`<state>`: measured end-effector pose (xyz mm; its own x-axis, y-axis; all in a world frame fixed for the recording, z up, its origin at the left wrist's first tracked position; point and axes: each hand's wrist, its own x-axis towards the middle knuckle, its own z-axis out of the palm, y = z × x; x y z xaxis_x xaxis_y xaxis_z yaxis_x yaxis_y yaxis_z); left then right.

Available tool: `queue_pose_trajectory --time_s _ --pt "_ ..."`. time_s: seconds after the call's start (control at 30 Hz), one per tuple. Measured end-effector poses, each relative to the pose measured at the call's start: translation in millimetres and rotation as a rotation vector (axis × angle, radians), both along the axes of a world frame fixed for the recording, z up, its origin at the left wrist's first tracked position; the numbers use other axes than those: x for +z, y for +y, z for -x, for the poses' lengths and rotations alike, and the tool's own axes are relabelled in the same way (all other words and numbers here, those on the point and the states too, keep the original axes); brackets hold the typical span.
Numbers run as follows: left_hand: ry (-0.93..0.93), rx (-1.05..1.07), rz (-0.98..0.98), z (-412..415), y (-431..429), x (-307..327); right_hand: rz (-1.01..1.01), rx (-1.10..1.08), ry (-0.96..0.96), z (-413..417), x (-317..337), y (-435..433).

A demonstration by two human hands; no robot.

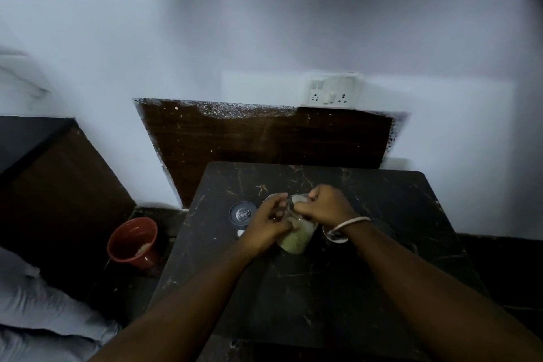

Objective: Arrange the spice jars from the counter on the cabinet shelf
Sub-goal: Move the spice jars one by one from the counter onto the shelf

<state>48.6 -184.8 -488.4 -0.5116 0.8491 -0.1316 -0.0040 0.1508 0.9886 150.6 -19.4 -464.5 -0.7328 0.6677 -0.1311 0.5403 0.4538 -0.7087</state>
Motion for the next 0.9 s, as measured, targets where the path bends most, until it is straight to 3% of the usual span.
queue_pose_trajectory --time_s 0.07,0.2,0.33,0.43,0.57,0.7,0.9 --pt "0.092 -0.056 -0.063 -1 5 22 -0.004 0.027 0.036 2 36 1" --pt "0.086 -0.005 -0.257 -8 21 85 -0.093 -0.020 0.188 2 110 -5" --pt "-0.206 -0.004 -0.499 -9 26 145 0.283 0.058 0.638 -12 166 -16" --pt "-0.357 -0.099 -0.616 -12 24 175 0.445 0.185 0.815 -25 176 -24" --pt "-0.410 -0.227 -0.704 -21 25 196 0.569 0.277 0.963 -30 179 -40" --pt "-0.408 -0.107 -0.665 -26 30 205 0.625 0.188 1.104 -36 197 -48" --pt "-0.304 -0.054 -0.703 -34 29 226 0.607 0.159 1.111 -38 219 -61"
